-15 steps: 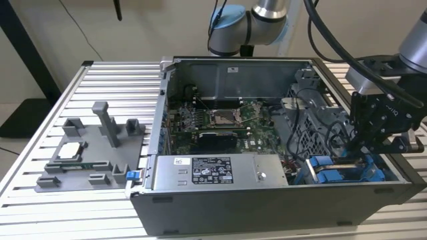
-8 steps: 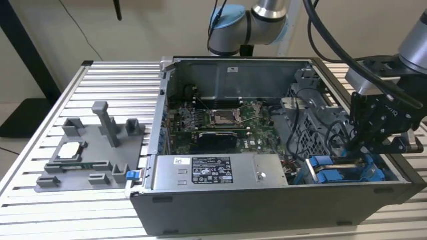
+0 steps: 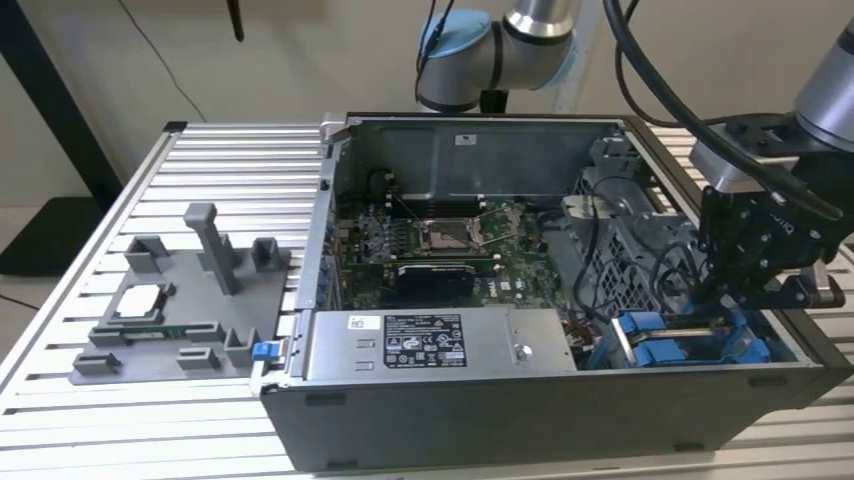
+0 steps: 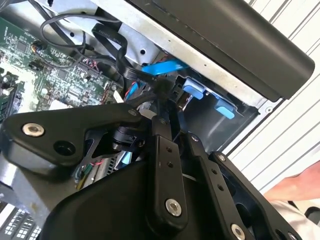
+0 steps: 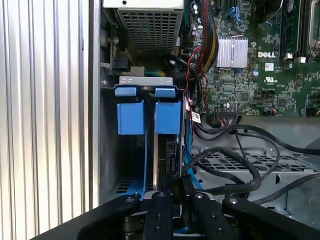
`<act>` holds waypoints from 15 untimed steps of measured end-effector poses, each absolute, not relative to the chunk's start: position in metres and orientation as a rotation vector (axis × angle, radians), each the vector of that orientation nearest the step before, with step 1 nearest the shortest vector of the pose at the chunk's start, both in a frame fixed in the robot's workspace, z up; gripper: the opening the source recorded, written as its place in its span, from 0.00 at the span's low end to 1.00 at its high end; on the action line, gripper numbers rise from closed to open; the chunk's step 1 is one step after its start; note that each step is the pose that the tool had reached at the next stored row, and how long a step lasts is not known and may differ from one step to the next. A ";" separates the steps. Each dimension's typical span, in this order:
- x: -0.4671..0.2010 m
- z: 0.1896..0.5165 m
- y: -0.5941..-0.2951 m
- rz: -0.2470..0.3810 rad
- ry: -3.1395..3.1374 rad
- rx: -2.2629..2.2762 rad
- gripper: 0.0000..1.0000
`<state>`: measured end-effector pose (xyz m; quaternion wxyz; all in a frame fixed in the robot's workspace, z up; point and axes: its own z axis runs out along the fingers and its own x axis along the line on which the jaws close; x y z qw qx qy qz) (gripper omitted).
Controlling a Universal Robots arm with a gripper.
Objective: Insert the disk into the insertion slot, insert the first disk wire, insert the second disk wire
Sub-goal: 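Insert the first disk wire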
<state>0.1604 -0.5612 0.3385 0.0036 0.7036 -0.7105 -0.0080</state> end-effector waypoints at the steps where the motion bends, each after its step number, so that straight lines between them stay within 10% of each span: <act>1: 0.160 0.337 -0.561 -0.025 -2.228 2.205 0.00; 12: 0.160 0.329 -0.561 -0.027 -2.232 2.203 0.00; 13: 0.160 0.330 -0.561 -0.027 -2.231 2.202 1.00; 15: 0.160 0.332 -0.561 -0.025 -2.231 2.202 1.00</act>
